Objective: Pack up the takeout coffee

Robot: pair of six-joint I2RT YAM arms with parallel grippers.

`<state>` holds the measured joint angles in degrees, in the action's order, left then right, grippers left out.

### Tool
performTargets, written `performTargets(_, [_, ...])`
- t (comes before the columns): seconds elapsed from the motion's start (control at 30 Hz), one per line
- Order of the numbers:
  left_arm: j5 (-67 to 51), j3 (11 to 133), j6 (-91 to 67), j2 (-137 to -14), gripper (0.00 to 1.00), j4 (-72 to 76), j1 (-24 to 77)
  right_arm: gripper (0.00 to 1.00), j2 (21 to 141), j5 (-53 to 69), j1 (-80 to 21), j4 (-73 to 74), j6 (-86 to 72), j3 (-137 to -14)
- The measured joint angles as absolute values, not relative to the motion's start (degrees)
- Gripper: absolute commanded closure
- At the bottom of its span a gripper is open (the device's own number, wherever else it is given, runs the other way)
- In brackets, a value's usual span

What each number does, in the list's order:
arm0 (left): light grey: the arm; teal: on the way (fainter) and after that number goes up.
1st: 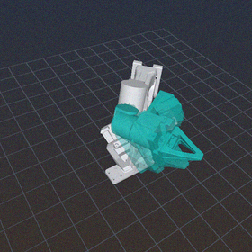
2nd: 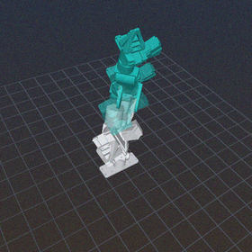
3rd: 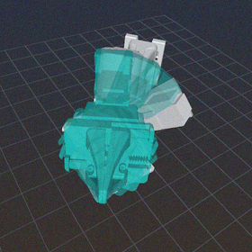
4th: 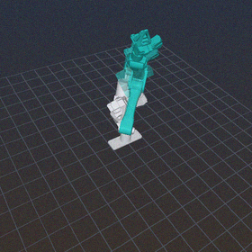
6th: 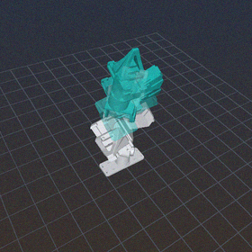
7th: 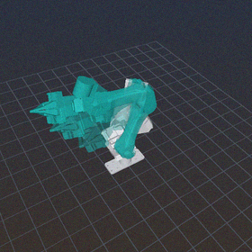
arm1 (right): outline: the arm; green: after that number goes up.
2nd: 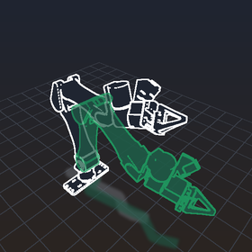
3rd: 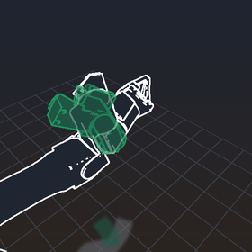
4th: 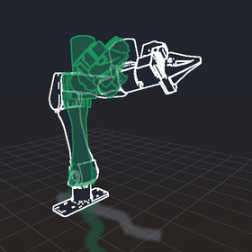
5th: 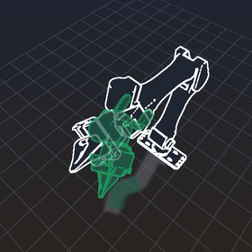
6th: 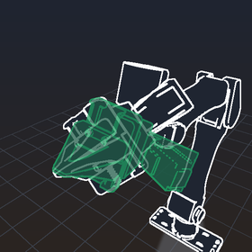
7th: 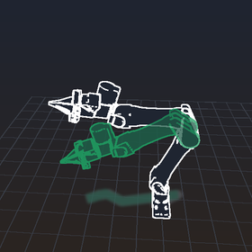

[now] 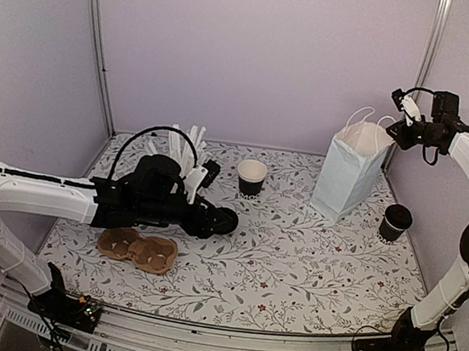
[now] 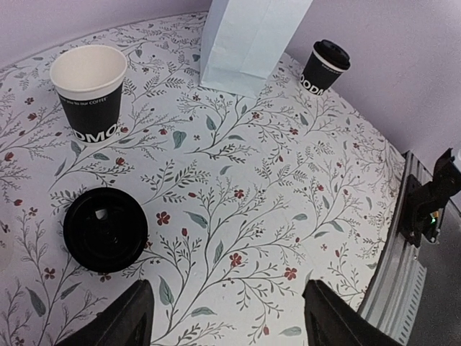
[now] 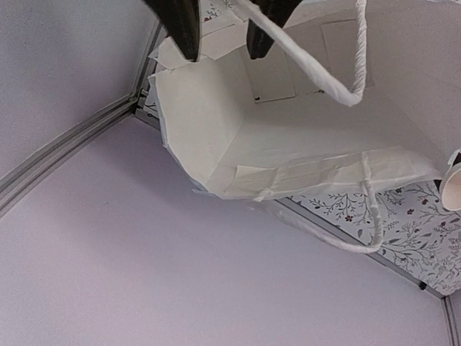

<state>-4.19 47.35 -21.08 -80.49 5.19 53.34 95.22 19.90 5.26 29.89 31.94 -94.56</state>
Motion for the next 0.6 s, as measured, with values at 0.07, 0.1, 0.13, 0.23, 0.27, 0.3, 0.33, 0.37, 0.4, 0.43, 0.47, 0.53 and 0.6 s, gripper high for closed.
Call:
performTargets(0.07, [-3.97, 46.98, -21.08, -80.42, 0.26, 5.19, 53.34, 0.96, 95.24, 22.65, 5.26, 29.71, 31.79, -94.56])
performTargets(0.1, [-3.92, 46.87, -21.08, -80.34, 0.26, 5.17, 53.34, 0.98, 95.24, 23.42, 5.23, 29.61, 32.34, -94.56])
performTargets(0.13, [-3.79, 46.78, -21.08, -80.23, 0.26, 5.1, 53.34, 1.0, 95.22, 24.64, 5.13, 29.47, 32.38, -94.52])
performTargets(0.23, [-3.46, 46.74, -21.06, -79.77, 0.26, 5.1, 53.32, 1.0, 94.39, 27.18, 4.16, 29.47, 32.53, -93.21])
performTargets(0.27, [-3.38, 46.74, -21.06, -79.61, 0.26, 5.13, 53.32, 1.0, 93.78, 27.99, 3.44, 29.71, 32.69, -92.47])
performTargets(0.3, [-3.31, 46.74, -21.02, -79.48, 0.26, 5.13, 53.28, 1.0, 93.08, 28.8, 2.46, 30.13, 33.06, -91.85])
performTargets(0.33, [-3.2, 46.74, -20.99, -79.4, 0.26, 5.04, 53.19, 1.0, 92.36, 29.43, 1.39, 30.41, 33.23, -91.37])
performTargets(0.37, [-3.05, 46.74, -20.97, -79.37, 0.26, 4.93, 53.08, 1.0, 91.55, 30.2, 0.36, 30.85, 33.41, -90.96])
performTargets(0.4, [-2.68, 46.76, -20.93, -79.35, 0.26, 4.54, 52.93, 1.0, 90.54, 31.09, -0.86, 31.35, 33.52, -90.56])
performTargets(0.43, [-2.37, 46.78, -20.82, -79.35, 0.26, 3.88, 52.77, 1.0, 89.45, 32.18, -2.07, 32.01, 33.54, -90.3])
performTargets(0.47, [-2.02, 46.83, -20.75, -79.33, 0.26, 2.76, 52.56, 1.0, 88.42, 33.12, -3.07, 32.51, 33.52, -90.15])
performTargets(0.53, [-0.91, 46.94, -20.6, -79.29, 0.26, 0.43, 52.18, 1.0, 86.26, 35.18, -4.69, 33.19, 33.5, -89.78])
performTargets(0.6, [0.27, 47.18, -20.23, -79.07, 0.26, -2.52, 51.75, 1.0, 84.01, 37.01, -5.54, 33.71, 33.5, -89.08])
